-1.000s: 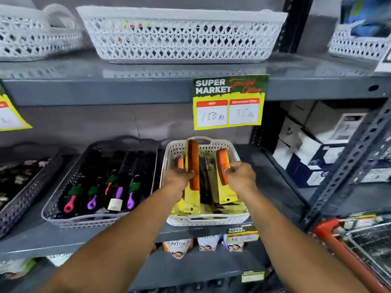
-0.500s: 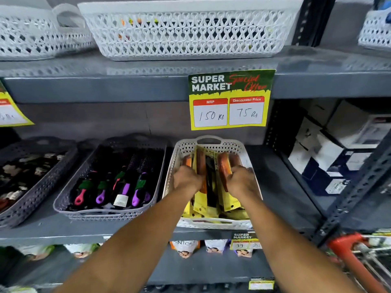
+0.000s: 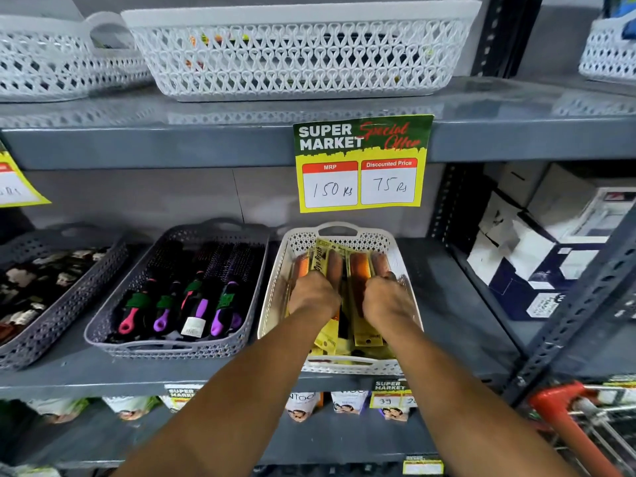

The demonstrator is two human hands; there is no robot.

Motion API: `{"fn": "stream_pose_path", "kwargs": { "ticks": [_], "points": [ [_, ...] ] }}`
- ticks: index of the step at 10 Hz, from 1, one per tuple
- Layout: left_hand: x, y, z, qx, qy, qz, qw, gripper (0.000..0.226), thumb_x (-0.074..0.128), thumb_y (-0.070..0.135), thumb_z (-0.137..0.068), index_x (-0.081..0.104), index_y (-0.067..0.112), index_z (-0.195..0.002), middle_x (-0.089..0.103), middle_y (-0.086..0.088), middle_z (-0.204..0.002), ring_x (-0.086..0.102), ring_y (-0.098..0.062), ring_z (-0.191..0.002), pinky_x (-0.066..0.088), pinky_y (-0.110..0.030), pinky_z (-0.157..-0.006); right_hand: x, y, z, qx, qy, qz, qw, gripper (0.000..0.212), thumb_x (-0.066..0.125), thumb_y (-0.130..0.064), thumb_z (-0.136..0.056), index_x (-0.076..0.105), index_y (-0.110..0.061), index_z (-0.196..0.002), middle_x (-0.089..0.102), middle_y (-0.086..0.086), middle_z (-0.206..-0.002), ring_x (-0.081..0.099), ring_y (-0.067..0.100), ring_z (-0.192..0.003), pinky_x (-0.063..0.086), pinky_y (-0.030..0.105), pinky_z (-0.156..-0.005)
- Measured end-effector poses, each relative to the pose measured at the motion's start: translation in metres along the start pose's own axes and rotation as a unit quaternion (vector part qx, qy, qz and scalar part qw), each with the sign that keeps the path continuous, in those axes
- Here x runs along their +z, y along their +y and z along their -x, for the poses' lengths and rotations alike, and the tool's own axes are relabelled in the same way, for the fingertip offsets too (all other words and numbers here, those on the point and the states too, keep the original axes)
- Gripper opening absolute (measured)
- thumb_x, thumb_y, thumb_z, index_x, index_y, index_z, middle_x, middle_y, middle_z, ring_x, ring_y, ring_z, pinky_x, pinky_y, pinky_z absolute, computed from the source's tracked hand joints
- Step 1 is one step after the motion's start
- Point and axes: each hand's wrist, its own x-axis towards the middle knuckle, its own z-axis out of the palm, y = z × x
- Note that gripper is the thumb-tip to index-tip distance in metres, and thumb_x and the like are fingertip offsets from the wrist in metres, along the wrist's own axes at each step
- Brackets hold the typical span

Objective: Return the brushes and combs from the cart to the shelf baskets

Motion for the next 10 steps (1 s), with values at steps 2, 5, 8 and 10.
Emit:
{"fn": "stream_pose_path", "kwargs": {
  "ticks": [2, 5, 8, 10],
  "points": [
    [0.008, 0.001, 0.003, -0.007, -0.011, -0.027, 1.0, 0.029, 0.057, 0.035, -0.085, 0.067, 0.01, -0.095, 0.071, -0.013, -0.102, 0.069, -0.028, -0.091, 0.052, -0.031, -0.072, 0.003, 0.004, -0.002, -0.006, -0.01, 0.006, 1.0, 0.035, 0.047, -0.015, -0.09, 0.058, -0.008, -0.123, 0.058, 0.017, -0.121, 0.058, 0.036, -0.107, 0.053, 0.044, -0.088],
    [0.006, -0.001, -0.002, -0.006, -0.015, 0.004, 1.0, 0.022, 0.067, 0.033, -0.081, 0.062, 0.012, -0.087, 0.07, -0.009, -0.097, 0.067, -0.026, -0.085, 0.049, -0.03, -0.07, 0.006, 0.007, -0.002, -0.046, 0.01, 0.013, 0.999, 0.044, 0.05, -0.011, -0.088, 0.051, -0.015, -0.132, 0.037, 0.013, -0.146, 0.049, 0.039, -0.12, 0.047, 0.045, -0.098],
    [-0.013, -0.003, 0.018, 0.121, 0.013, -0.067, 0.99, 0.032, 0.047, 0.028, -0.093, 0.058, 0.005, -0.112, 0.067, -0.016, -0.111, 0.063, -0.034, -0.106, 0.05, -0.037, -0.085, -0.006, 0.008, 0.022, -0.095, 0.096, -0.047, 0.99, 0.036, 0.055, -0.016, -0.088, 0.058, -0.024, -0.123, 0.033, 0.001, -0.151, 0.049, 0.034, -0.121, 0.049, 0.044, -0.094],
    [-0.073, -0.032, 0.08, 0.437, 0.168, -0.174, 0.866, 0.042, 0.032, 0.029, -0.093, 0.056, 0.014, -0.125, 0.062, -0.007, -0.125, 0.051, -0.03, -0.12, 0.039, -0.045, -0.104, -0.036, 0.01, 0.112, -0.267, 0.32, -0.275, 0.867, 0.032, 0.052, -0.023, -0.092, 0.061, -0.018, -0.122, 0.054, -0.002, -0.121, 0.054, 0.02, -0.115, 0.043, 0.032, -0.1]
  ]
}}
